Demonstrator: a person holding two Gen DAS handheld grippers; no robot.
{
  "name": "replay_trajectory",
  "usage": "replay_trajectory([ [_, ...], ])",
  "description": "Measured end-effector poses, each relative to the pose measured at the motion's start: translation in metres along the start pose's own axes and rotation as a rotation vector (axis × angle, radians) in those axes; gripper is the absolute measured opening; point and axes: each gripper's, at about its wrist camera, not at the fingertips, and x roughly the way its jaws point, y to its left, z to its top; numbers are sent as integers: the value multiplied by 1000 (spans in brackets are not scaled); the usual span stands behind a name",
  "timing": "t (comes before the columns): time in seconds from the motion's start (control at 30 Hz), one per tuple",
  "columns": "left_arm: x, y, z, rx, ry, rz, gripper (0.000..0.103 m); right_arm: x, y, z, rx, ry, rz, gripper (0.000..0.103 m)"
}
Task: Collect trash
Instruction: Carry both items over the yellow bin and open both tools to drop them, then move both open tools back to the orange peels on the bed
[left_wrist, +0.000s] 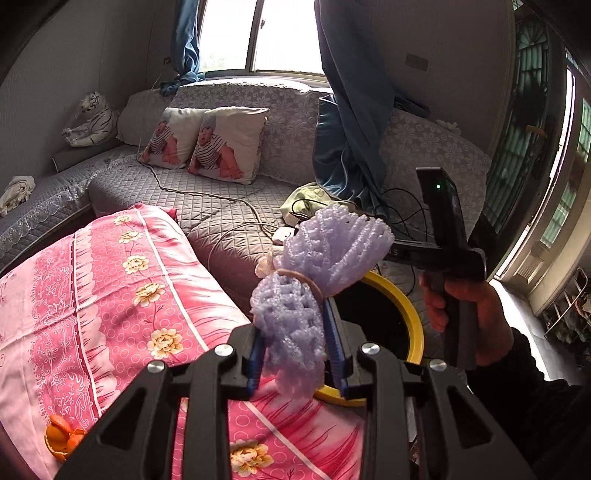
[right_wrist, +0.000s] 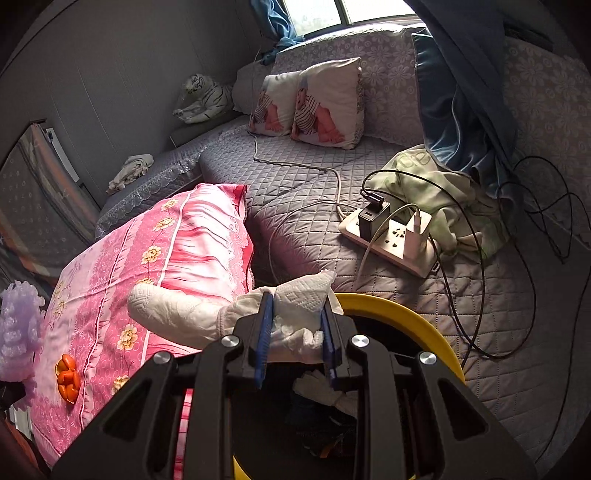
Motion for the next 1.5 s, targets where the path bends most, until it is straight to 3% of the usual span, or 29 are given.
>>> replay_trajectory([
  [0.37, 44, -27, 7, 30, 52, -70, 28, 0, -43, -7, 68, -8, -70, 23],
  [0.87, 111, -38, -5, 7, 164, -123, 29, 20, -74, -24, 130, 50, -115, 24],
  [1.0, 118, -38, -7, -9, 170, -126, 39, 21, -78, -25, 148, 52, -119, 31],
  [1.13, 116, -34, -7, -33, 151, -131, 61, 19, -83, -24, 159, 39, -142, 34],
  [1.5, 105, -14, -10, -63, 144, -93, 61, 12, -81, -24, 163, 28, -122, 38],
])
